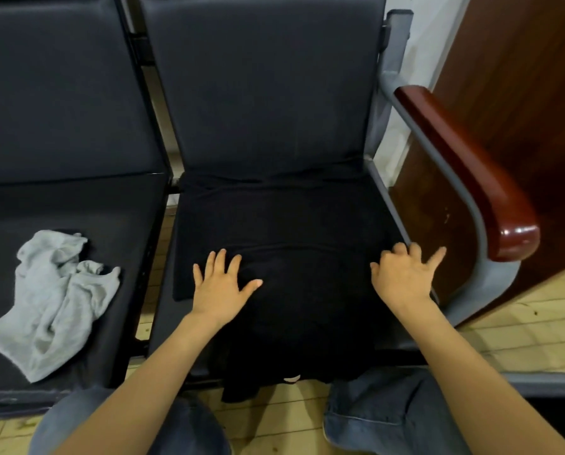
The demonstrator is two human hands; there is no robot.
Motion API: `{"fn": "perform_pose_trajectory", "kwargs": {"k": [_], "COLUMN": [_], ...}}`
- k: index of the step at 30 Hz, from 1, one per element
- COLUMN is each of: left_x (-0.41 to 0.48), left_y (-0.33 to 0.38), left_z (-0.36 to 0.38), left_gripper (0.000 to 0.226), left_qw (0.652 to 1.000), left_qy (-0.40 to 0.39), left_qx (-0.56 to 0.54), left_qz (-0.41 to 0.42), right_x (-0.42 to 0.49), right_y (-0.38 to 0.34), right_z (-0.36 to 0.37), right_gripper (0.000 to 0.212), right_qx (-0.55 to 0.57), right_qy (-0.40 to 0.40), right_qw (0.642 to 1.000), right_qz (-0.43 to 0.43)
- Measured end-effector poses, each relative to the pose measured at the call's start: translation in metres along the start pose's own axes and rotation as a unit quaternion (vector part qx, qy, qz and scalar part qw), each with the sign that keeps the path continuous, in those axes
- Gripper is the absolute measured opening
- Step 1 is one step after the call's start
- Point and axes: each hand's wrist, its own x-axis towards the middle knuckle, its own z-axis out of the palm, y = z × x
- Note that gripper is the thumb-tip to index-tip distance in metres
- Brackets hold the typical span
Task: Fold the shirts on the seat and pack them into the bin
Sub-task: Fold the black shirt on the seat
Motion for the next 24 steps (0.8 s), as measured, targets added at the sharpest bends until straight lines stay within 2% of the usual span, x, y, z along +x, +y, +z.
{"fn": "perform_pose_trajectory", "kwargs": {"k": [3, 4, 6, 7, 9, 10, 13, 17, 20, 23, 24], "left_x": [-0.015, -0.022, -0.033, -0.035, -0.031, -0.024, 0.013, 0.076, 0.104, 0.094, 0.082], "left_y": [0.016, 0.023, 0.033, 0.034, 0.027, 0.023, 0.012, 0.0, -0.002, 0.007, 0.009], "left_z": [0.009, 0.012, 0.017, 0.023, 0.03, 0.031, 0.021, 0.002, -0.005, -0.01, -0.011], "left_gripper": [0.05, 0.048, 0.06, 0.074, 0.1, 0.101, 0.072, 0.066, 0.063, 0.058, 0.056], "left_qw": [0.98, 0.976, 0.991, 0.996, 0.998, 0.998, 0.999, 0.993, 0.99, 0.984, 0.978], "left_qy": [0.161, 0.175, 0.085, 0.036, 0.003, -0.001, -0.021, -0.044, -0.009, 0.094, 0.131], "left_qx": [-0.007, -0.024, -0.037, -0.024, 0.012, 0.016, 0.028, 0.095, 0.127, 0.092, 0.062], "left_qz": [0.114, 0.131, 0.098, 0.077, 0.062, 0.053, 0.026, 0.047, 0.067, 0.122, 0.151], "right_x": [-0.008, -0.011, -0.016, -0.016, -0.011, -0.006, 0.018, 0.068, 0.104, 0.118, 0.114], "right_y": [-0.016, -0.024, -0.04, -0.045, -0.05, -0.052, -0.057, -0.069, -0.084, -0.091, -0.09], "right_z": [0.002, 0.006, 0.015, 0.02, 0.031, 0.036, 0.044, 0.043, 0.039, 0.027, 0.023], "right_gripper": [0.044, 0.047, 0.053, 0.057, 0.062, 0.063, 0.063, 0.064, 0.064, 0.063, 0.06], "right_qx": [0.022, 0.06, 0.142, 0.159, 0.139, 0.128, 0.113, 0.099, 0.102, 0.125, 0.137], "right_qy": [0.035, 0.034, -0.039, -0.088, -0.134, -0.133, -0.108, -0.074, -0.07, -0.095, -0.08], "right_qw": [0.996, 0.99, 0.973, 0.965, 0.96, 0.962, 0.968, 0.975, 0.975, 0.968, 0.966], "right_qz": [-0.076, -0.122, -0.178, -0.188, -0.201, -0.203, -0.197, -0.186, -0.186, -0.195, -0.206]}}
